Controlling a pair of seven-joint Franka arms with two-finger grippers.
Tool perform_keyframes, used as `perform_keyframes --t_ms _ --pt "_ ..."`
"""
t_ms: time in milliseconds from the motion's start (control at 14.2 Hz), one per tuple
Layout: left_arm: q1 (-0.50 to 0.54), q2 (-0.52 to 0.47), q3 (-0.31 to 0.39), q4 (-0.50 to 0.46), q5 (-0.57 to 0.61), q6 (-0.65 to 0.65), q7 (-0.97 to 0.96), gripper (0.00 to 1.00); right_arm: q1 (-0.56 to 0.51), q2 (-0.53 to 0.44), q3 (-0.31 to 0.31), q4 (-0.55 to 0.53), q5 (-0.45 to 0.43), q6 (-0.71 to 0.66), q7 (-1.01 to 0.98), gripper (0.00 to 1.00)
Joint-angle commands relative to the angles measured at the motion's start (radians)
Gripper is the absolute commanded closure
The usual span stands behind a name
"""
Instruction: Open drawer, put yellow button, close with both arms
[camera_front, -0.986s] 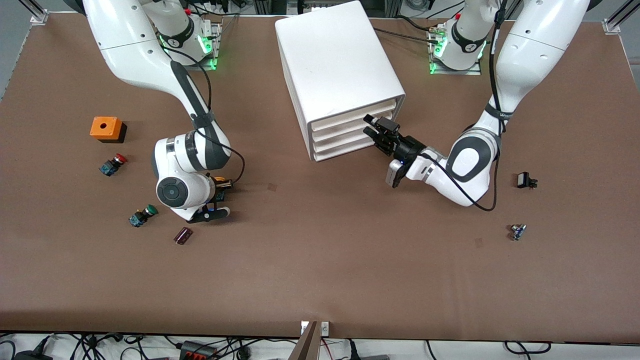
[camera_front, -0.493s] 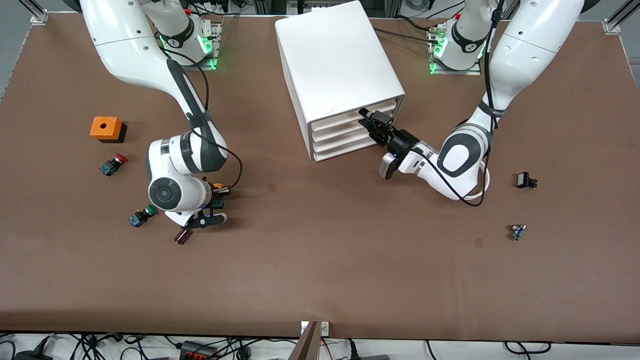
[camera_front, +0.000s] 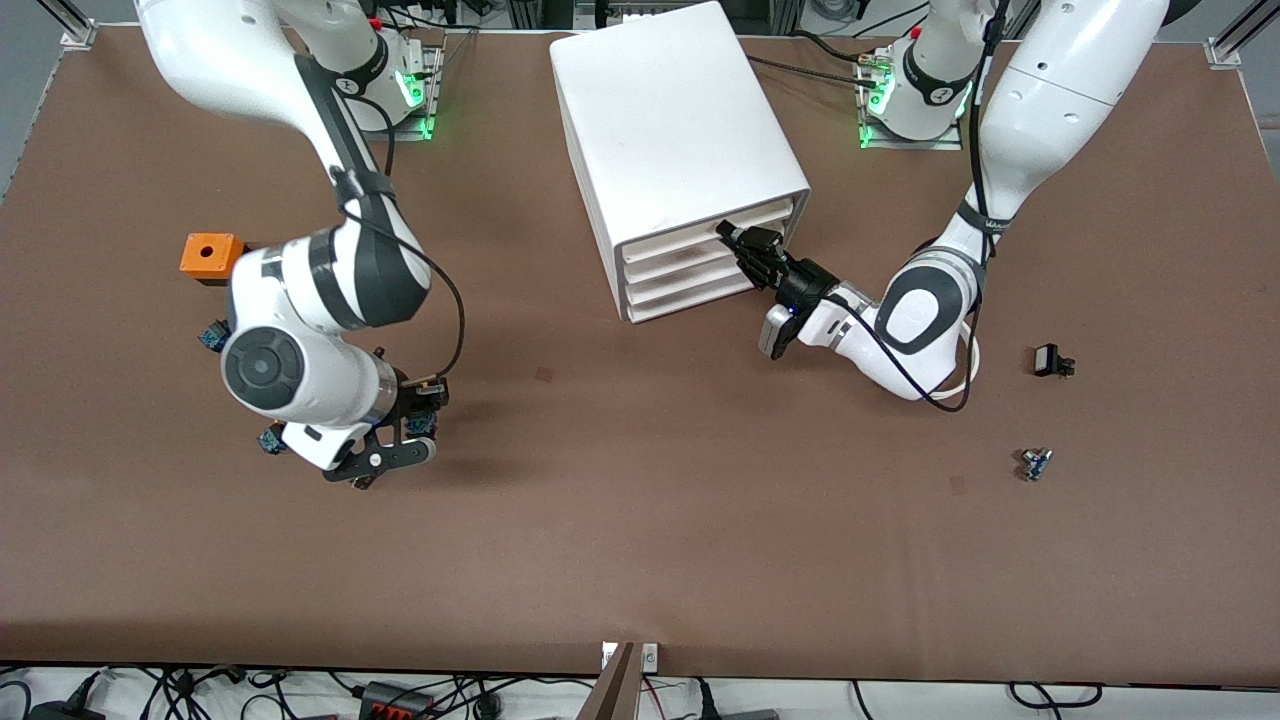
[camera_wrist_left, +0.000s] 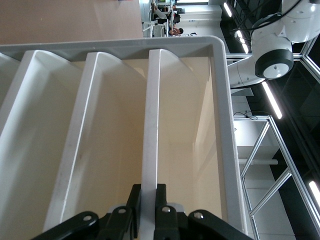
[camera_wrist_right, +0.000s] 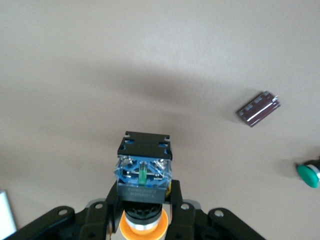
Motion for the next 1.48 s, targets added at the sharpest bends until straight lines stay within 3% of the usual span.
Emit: perform_keyframes --t_ms 0,493,775,845,915,986,1197,1408 --pt "0.01 0.017 0.009 0.062 0.025 0.007 -0.001 0.98 0.024 -0.036 0.003 0.035 0.017 -0.054 -0.002 1.0" --pt "0.01 0.149 0.069 0.259 0.033 0.006 -0.034 0.96 0.182 -0.053 0.0 0.111 0.014 -0.078 0.166 1.0" --pt "0.011 0.164 0.072 0.297 0.035 0.006 -0.08 0.93 0.238 -0.039 0.0 0.186 0.012 -0.076 0.238 1.0" --pt "0.011 0.163 0.073 0.301 0.035 0.006 -0.093 0.8 0.257 -0.038 0.0 0.202 0.012 -0.072 0.238 1.0" --pt "0.011 0.161 0.079 0.301 0.036 0.004 -0.107 0.18 0.273 -0.038 0.0 0.211 0.012 -0.062 0.241 1.0" --pt "0.011 0.155 0.079 0.303 0.049 0.007 -0.116 0.0 0.296 -0.028 0.0 0.229 0.012 -0.053 0.264 1.0" --pt "0.037 0.14 0.078 0.37 0.13 -0.008 -0.271 0.0 0.375 0.007 0.0 0.275 0.012 -0.032 0.373 1.0" --pt "0.056 0.083 0.078 0.378 0.151 -0.028 -0.461 0.0 0.425 0.027 0.002 0.285 0.014 -0.027 0.432 1.0"
